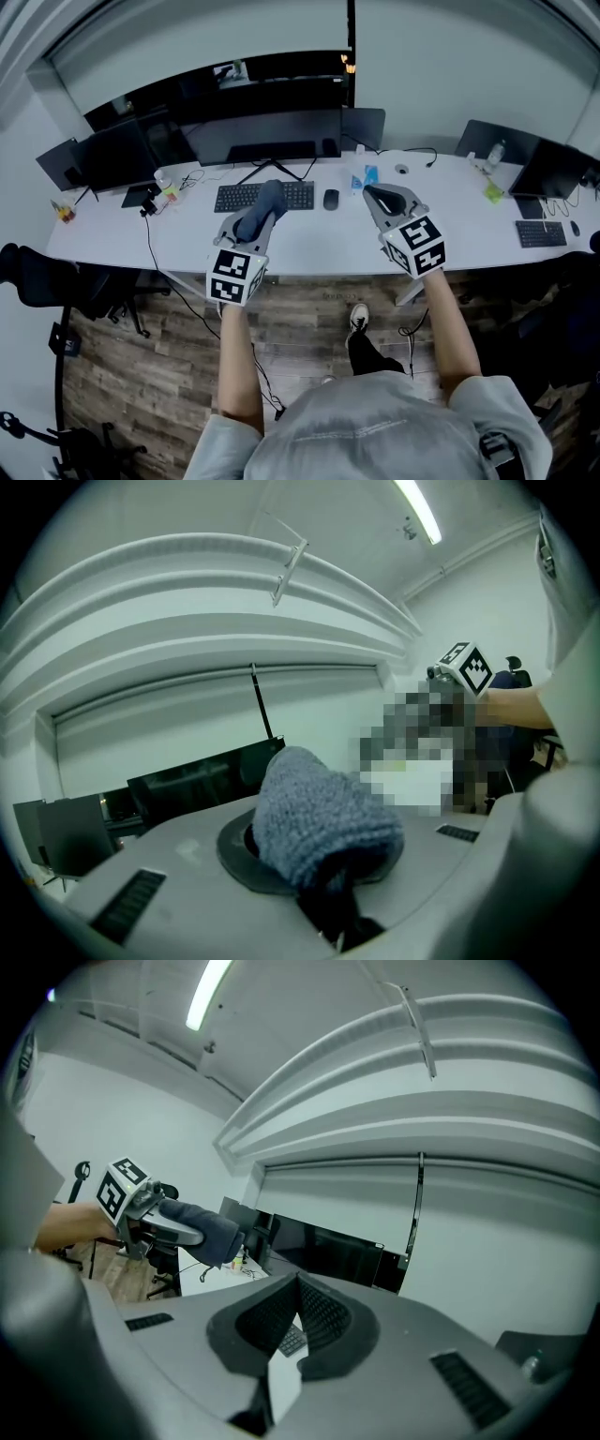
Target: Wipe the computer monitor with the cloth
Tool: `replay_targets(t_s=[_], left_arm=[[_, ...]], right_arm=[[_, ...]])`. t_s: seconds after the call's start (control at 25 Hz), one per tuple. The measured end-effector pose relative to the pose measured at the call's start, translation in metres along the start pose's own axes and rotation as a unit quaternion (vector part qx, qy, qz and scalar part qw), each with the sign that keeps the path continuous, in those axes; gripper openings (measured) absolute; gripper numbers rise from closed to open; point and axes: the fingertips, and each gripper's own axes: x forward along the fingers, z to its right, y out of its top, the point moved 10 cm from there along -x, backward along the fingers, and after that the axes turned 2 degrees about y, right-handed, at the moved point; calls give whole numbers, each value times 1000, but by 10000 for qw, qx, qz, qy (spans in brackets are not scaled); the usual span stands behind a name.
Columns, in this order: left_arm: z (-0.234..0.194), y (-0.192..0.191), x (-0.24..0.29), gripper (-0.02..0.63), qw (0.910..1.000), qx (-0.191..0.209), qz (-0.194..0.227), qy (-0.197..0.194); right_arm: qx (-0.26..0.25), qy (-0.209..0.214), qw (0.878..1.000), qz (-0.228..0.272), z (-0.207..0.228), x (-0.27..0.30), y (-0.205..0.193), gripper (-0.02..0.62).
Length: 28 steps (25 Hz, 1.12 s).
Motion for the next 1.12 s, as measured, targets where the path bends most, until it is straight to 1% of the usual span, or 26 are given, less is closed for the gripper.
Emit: replay_targets(t_s=[0.12,0.24,0.32,0.44,0.6,0.8,0.96,1.12], left_arm=[[-10,-1,20,55,9999,10,6,-141],[-16,-1,49,54,9995,121,-61,-284],[-21,1,72,54,9993,166,-81,-332],[-33,7,108,54,9993,201,-98,-306],[-49,22,156,54,9994,299,-77,-136],[-62,41,216,54,9987,436,-5,-265],[-74,57,260,54,9993,208,56,-311],[-77,80,301,54,9981,423,248,-372]], right_arm=[[11,-56,10000,-44,16,16,-4,3],[43,-108,9998,136,37,30,-7,3],[138,-52,9997,214,56,43,-9,5],[375,95,9990,208,88,68,-14,5],[658,215,9973,238,131,101,-21,4],[492,311,9982,133,181,140,-24,5],[458,395,9982,-26,216,167,-29,5],[572,333,9978,-96,244,183,-35,5]])
